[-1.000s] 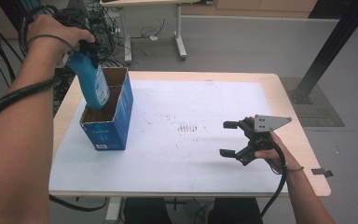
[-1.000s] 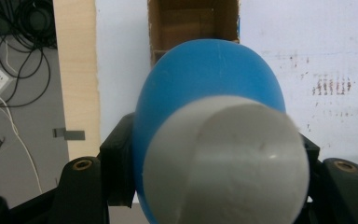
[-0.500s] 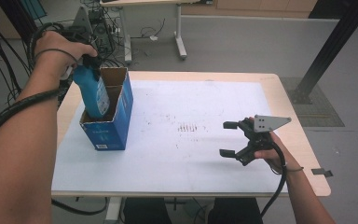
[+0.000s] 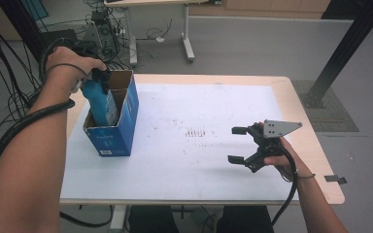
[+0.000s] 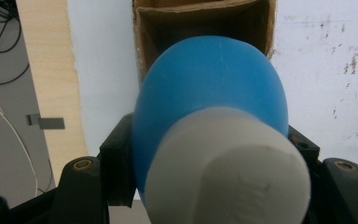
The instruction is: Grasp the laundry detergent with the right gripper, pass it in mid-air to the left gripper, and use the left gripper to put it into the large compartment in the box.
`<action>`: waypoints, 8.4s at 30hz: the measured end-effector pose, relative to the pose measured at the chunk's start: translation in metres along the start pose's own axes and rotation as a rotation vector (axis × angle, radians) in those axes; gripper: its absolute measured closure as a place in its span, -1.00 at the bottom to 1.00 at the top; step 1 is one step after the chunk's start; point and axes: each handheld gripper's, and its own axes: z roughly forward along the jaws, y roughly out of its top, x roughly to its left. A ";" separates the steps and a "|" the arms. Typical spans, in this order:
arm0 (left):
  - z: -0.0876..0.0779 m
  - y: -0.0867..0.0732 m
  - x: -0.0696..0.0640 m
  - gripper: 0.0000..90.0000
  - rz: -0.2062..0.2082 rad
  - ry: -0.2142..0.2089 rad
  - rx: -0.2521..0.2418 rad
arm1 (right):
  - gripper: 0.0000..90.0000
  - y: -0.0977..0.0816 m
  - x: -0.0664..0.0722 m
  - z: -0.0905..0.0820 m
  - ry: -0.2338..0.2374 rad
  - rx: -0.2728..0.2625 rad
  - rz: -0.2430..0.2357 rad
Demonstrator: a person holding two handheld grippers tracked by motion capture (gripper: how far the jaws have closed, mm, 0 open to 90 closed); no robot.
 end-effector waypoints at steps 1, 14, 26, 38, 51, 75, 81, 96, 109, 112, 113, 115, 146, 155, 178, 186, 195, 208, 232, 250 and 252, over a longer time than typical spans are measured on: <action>0.002 0.000 0.000 -0.17 0.002 0.000 0.005 | -0.95 0.000 0.000 0.000 0.000 -0.001 0.000; 0.024 0.002 -0.001 -0.17 -0.003 -0.001 0.031 | -0.95 -0.002 0.000 -0.002 -0.003 -0.003 0.000; 0.044 0.001 0.000 -0.17 -0.007 -0.006 0.053 | -0.95 -0.002 0.001 0.000 -0.002 0.001 -0.001; 0.064 0.002 -0.003 -0.17 0.002 -0.010 0.082 | -0.95 -0.003 0.001 0.001 -0.003 0.002 0.000; 0.079 0.001 -0.002 -0.17 0.004 -0.006 0.107 | -0.95 -0.003 0.001 -0.002 -0.012 0.003 -0.002; 0.088 0.005 -0.007 -0.17 0.004 0.000 0.118 | -0.95 -0.004 0.001 0.001 -0.011 0.003 0.003; 0.088 0.005 -0.004 -0.17 0.001 -0.007 0.121 | -0.95 -0.005 0.001 0.001 -0.013 0.004 0.005; 0.088 0.004 -0.005 -0.17 0.001 -0.008 0.126 | -0.95 -0.004 0.001 0.002 -0.011 0.006 0.003; 0.088 0.004 -0.005 -0.17 -0.002 -0.007 0.125 | -0.95 -0.005 0.001 0.002 -0.010 0.006 0.004; 0.088 0.004 -0.004 -0.17 -0.003 -0.007 0.124 | -0.95 -0.005 0.000 0.002 -0.010 0.006 0.004; 0.088 0.004 -0.004 -0.17 -0.003 -0.009 0.125 | -0.95 -0.005 0.000 0.002 -0.011 0.006 0.004; 0.088 0.004 -0.004 -0.17 -0.003 -0.010 0.127 | -0.95 -0.005 0.000 0.002 -0.009 0.005 0.003; 0.088 0.004 -0.004 -0.17 -0.003 -0.011 0.131 | -0.95 -0.005 0.001 0.003 -0.007 0.004 0.008; 0.088 0.003 -0.002 -0.18 0.001 -0.010 0.127 | -0.95 -0.006 0.001 0.003 -0.009 0.006 0.011; 0.088 0.004 -0.002 -0.18 -0.001 -0.015 0.133 | -0.95 -0.008 0.001 0.006 -0.005 0.012 0.014; 0.091 0.004 -0.003 -0.21 0.003 -0.034 0.143 | -0.95 -0.008 0.001 0.007 -0.003 0.013 0.013; 0.086 0.004 -0.003 -0.23 0.005 -0.036 0.141 | -0.95 -0.009 0.000 0.007 -0.003 0.013 0.014; 0.062 0.002 -0.002 -0.23 -0.003 -0.045 0.110 | -0.95 -0.008 0.000 0.009 0.004 0.016 0.013; 0.019 -0.014 -0.016 -0.48 0.047 -0.016 0.051 | -0.95 -0.005 -0.004 0.012 -0.002 0.041 0.017; -0.005 -0.027 -0.030 -0.85 0.074 -0.003 -0.010 | -0.95 0.001 -0.010 0.013 -0.025 0.073 0.021; -0.007 -0.028 -0.034 -0.87 0.075 0.004 -0.013 | -0.95 0.001 -0.010 0.013 -0.026 0.075 0.021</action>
